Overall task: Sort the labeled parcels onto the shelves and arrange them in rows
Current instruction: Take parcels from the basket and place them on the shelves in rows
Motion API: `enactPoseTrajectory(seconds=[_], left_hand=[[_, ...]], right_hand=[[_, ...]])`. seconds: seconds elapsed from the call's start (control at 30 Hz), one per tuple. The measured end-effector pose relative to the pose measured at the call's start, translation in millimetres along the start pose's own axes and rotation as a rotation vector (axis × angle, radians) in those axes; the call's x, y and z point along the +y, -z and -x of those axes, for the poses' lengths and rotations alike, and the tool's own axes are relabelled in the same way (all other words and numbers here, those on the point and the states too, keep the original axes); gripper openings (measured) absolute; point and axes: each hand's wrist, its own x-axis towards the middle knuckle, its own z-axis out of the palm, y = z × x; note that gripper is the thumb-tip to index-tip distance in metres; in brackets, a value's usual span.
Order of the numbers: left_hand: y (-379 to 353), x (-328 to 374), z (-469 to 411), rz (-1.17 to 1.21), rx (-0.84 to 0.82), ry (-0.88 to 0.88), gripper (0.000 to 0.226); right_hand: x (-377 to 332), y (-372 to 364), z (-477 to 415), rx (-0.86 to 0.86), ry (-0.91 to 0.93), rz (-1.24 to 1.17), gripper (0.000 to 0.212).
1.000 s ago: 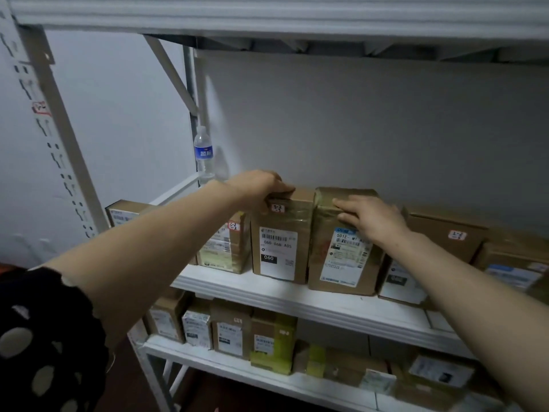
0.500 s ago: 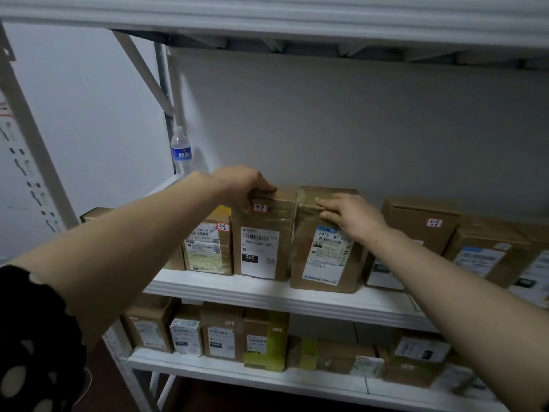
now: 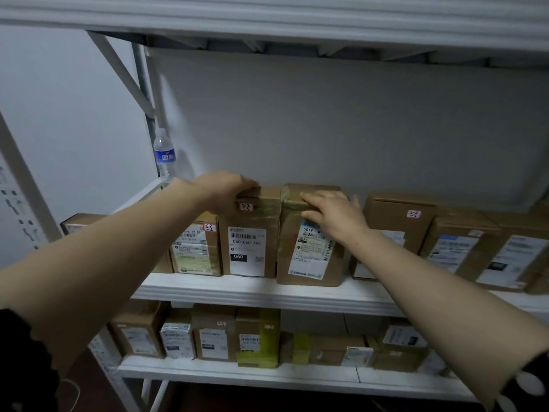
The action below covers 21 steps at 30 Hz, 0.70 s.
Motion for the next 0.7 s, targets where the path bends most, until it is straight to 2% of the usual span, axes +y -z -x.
enactPoseTrajectory(seconds=[0.13, 0.27, 0.4, 0.47, 0.6, 0.7], left_hand=[[5.3, 22.2, 3.9, 0.016, 0.012, 0.057, 0.088], [15.8, 79.5, 0.0, 0.055, 0.196, -0.048, 0.082], [21.8, 161.2, -25.0, 0.074, 0.277, -0.132, 0.083], [22.7, 198.5, -46.0, 0.109, 0.238, -0.110, 0.082], [20.7, 253.3, -90.8, 0.097, 0.095, -0.061, 0.091], [18.7, 269.7, -110.4, 0.044, -0.004, 0.011, 0.098]], right_hand=[[2.6, 7.3, 17.4, 0.050, 0.060, 0.026, 0.065], [40.4, 26.3, 38.8, 0.184, 0.124, 0.028, 0.063], [115.0, 52.8, 60.3, 0.303, 0.070, -0.023, 0.062], [159.8, 66.7, 68.0, 0.252, 0.018, -0.008, 0.068], [238.8, 76.8, 76.4, -0.054, -0.034, 0.130, 0.106], [267.6, 68.4, 74.9, -0.180, 0.009, 0.204, 0.115]])
